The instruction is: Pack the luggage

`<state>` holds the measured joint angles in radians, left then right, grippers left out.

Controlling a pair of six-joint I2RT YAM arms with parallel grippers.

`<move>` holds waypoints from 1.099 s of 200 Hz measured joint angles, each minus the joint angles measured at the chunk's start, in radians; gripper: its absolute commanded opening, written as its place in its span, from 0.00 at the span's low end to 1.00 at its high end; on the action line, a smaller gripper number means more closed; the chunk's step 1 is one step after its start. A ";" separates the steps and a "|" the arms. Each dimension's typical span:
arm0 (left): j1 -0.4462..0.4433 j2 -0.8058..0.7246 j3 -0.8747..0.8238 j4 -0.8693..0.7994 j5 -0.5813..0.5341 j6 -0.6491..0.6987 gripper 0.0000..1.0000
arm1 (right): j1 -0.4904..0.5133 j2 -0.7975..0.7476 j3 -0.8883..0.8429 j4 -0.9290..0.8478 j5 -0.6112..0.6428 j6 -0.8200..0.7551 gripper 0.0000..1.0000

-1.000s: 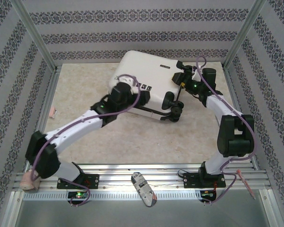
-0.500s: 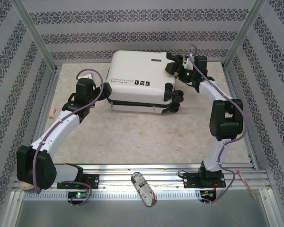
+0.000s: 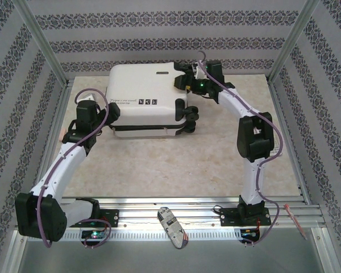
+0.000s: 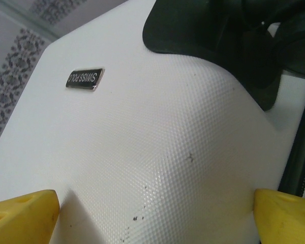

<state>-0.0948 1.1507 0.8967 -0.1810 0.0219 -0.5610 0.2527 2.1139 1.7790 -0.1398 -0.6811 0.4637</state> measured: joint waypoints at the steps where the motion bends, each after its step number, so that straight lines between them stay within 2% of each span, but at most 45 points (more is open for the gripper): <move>1: 0.000 -0.002 -0.001 -0.001 0.000 0.000 0.86 | 0.001 0.001 0.003 -0.001 -0.001 -0.001 0.96; 41: 0.006 -0.048 -0.021 -0.036 -0.016 0.000 0.86 | 0.065 0.047 0.084 -0.061 -0.054 -0.027 0.95; 89: 0.023 -0.074 -0.021 -0.095 -0.055 0.026 0.89 | 0.058 0.045 0.076 -0.051 -0.119 -0.027 0.96; 137: 0.176 -0.022 0.032 -0.121 0.011 0.045 0.90 | 0.022 -0.056 -0.114 0.028 -0.140 -0.012 0.97; 187: 0.341 0.120 0.081 -0.058 0.215 0.039 0.90 | -0.039 -0.106 -0.290 0.193 -0.166 0.076 0.98; 220: 0.407 0.201 0.095 -0.003 0.262 0.018 0.89 | -0.045 -0.106 -0.360 0.261 -0.165 0.122 0.97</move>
<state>0.3122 1.3521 0.9920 -0.1837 0.2836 -0.5430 0.2073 2.0083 1.4193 0.1211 -0.8463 0.5858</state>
